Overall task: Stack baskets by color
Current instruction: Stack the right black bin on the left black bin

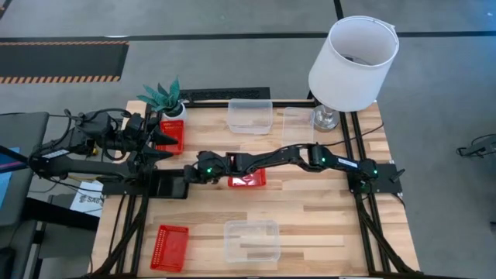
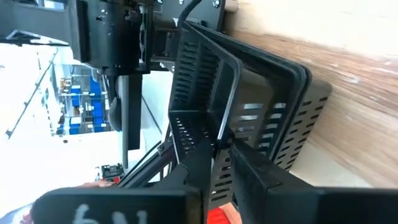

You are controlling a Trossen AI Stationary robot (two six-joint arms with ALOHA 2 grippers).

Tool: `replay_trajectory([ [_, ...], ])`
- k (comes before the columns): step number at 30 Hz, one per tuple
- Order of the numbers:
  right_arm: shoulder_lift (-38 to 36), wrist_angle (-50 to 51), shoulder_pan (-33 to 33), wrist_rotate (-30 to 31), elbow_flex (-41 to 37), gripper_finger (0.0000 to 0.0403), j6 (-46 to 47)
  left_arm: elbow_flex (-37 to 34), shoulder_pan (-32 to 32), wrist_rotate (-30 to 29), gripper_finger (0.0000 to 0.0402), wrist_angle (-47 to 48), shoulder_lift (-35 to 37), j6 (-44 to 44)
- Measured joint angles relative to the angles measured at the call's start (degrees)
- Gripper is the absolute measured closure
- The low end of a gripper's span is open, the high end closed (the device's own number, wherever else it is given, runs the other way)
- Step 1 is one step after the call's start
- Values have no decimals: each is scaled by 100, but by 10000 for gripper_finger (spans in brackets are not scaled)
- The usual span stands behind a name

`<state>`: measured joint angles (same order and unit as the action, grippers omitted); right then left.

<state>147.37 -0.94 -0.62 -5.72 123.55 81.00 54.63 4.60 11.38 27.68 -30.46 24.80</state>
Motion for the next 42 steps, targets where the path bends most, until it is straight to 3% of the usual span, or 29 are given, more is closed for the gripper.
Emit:
replay_trajectory([
  [23, -217, 382, 60, -11, -7, 185, -375, 0, -1, -11, 168, -14, 0, 2],
  [26, -476, 768, 60, 89, -7, 184, -700, 0, 0, -13, 168, -13, -2, 2],
  [33, -697, 254, -44, 593, 9, 199, -1174, 0, -1, -22, 168, -15, -2, -39],
  [42, -466, -122, -162, 946, 9, 265, -1184, 0, 0, -22, 168, 1, -2, -35],
])
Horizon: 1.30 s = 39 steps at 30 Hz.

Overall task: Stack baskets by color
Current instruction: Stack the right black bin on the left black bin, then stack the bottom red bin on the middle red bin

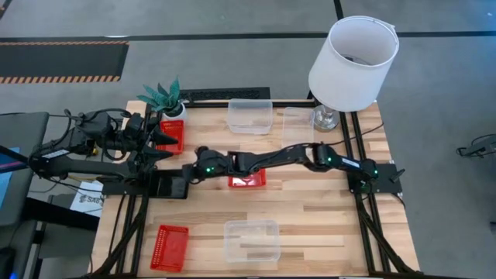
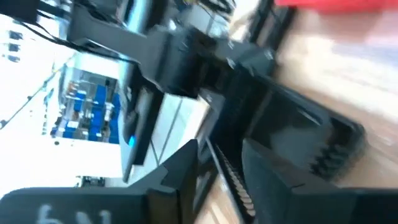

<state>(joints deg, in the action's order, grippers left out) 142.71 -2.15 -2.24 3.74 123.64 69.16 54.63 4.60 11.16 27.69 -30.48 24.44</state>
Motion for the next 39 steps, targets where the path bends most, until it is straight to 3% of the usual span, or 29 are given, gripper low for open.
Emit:
replay_trajectory([
  [9, 227, -256, 7, -60, -25, 393, 27, 0, -2, 0, 168, -4, 0, 3],
  [17, 572, -628, 16, -168, 7, 398, 173, 0, -2, -70, 168, -3, -30, 54],
  [23, 644, -133, 45, -222, -2, 396, 280, -2, 0, -116, 168, 23, -26, 103],
  [34, 478, -725, 244, -375, -16, 398, -618, -2, -1, -131, 168, 26, -28, 137],
  [39, -228, 247, 310, -548, -7, 400, -1441, -2, -2, -96, 168, 57, -26, 167],
])
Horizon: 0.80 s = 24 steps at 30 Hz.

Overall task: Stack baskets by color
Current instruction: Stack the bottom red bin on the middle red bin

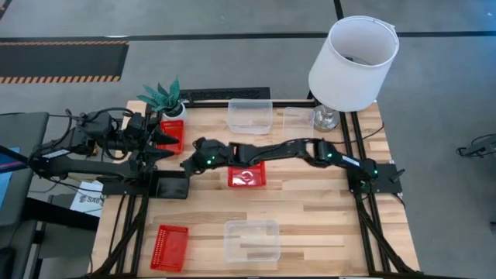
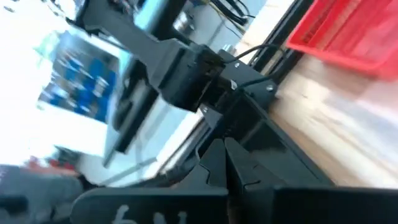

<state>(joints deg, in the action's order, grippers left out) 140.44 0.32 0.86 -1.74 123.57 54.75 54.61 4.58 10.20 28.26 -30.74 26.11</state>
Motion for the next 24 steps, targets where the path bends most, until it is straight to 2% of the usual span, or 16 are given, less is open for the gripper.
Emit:
replay_trajectory([
  [4, -708, 1633, -58, -80, 2, 393, -927, 0, -1, 0, 168, 471, -28, 15],
  [8, -1521, 3860, -255, 4, 10, 386, -1505, 0, -140, 209, 168, 1092, -221, -35],
  [13, -2149, 6360, -654, 1083, 0, 390, -1382, 0, -638, 682, 168, 1942, -535, -149],
  [16, -2452, 7206, -905, 1572, 0, 394, -1045, -64, -1166, 758, 168, 2528, -798, -152],
  [19, -2596, 7741, -1130, 1887, 2, 396, -746, -335, -1886, 800, 168, 2672, -1055, -61],
  [24, -2669, 8331, -1407, 1963, -2, 396, -482, -861, -3286, 861, 168, 2663, -1632, 270],
])
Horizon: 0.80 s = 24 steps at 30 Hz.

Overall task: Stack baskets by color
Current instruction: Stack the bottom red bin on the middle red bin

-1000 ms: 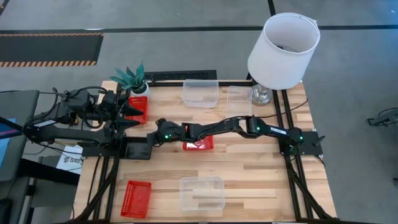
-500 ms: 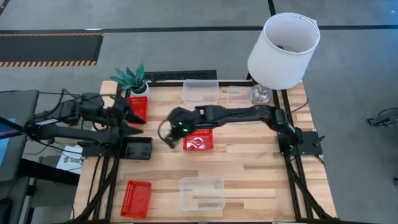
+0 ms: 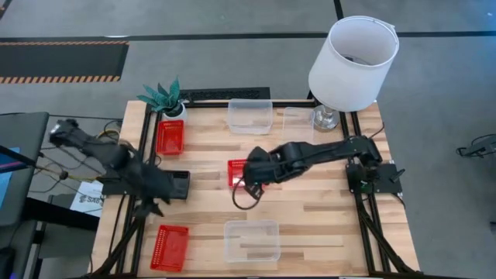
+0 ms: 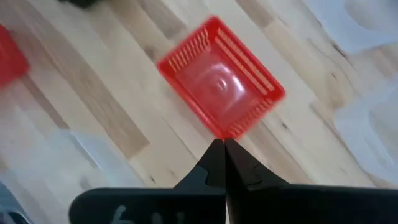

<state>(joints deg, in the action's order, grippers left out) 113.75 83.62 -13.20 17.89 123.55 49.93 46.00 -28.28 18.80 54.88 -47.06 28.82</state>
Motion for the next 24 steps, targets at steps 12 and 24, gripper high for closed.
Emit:
replay_trajectory([
  [12, -327, 425, -406, -63, -865, 396, -22, -401, -1819, -1474, 168, -1349, -1798, 408],
  [24, -2323, -739, -927, -148, -3666, 396, 678, -403, -1835, -1445, 168, -1657, -3533, 892],
])
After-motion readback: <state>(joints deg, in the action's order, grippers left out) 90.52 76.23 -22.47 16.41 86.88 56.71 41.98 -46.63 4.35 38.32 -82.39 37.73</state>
